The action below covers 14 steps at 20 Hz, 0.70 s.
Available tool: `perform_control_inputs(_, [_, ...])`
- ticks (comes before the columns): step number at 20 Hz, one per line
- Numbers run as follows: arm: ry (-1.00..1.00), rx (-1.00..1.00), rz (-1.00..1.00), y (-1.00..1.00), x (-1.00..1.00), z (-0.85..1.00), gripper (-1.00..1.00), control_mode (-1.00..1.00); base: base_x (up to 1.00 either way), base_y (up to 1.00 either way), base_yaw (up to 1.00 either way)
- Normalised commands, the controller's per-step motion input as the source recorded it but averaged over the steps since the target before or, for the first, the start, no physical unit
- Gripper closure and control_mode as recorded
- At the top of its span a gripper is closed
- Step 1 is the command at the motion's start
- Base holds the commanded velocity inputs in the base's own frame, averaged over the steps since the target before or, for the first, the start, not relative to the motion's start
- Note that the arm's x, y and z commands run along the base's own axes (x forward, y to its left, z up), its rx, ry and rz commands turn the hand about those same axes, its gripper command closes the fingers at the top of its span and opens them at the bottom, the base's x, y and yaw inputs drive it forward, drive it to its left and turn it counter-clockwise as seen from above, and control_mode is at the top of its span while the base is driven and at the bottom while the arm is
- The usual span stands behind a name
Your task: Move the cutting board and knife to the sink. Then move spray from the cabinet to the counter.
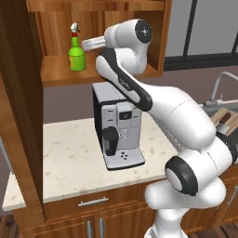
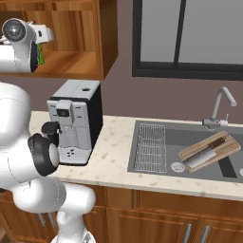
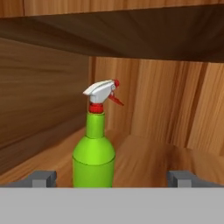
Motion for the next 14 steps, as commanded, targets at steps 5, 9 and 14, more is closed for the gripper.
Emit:
perform_control_inputs(5, [0.0, 0.0, 0.0, 0.16, 0.26, 0.0, -1.0, -1.0, 0.0, 0.0, 0.0])
perform_control_inputs(9, [0.0, 0.0, 0.0, 0.26, 0.21, 0.0, -1.0, -1.0, 0.0, 0.0, 0.0])
perform_control_inputs(14, [0.0, 0.0, 0.0, 0.41, 0.17, 0.0, -1.0, -1.0, 0.0, 0.0, 0.0])
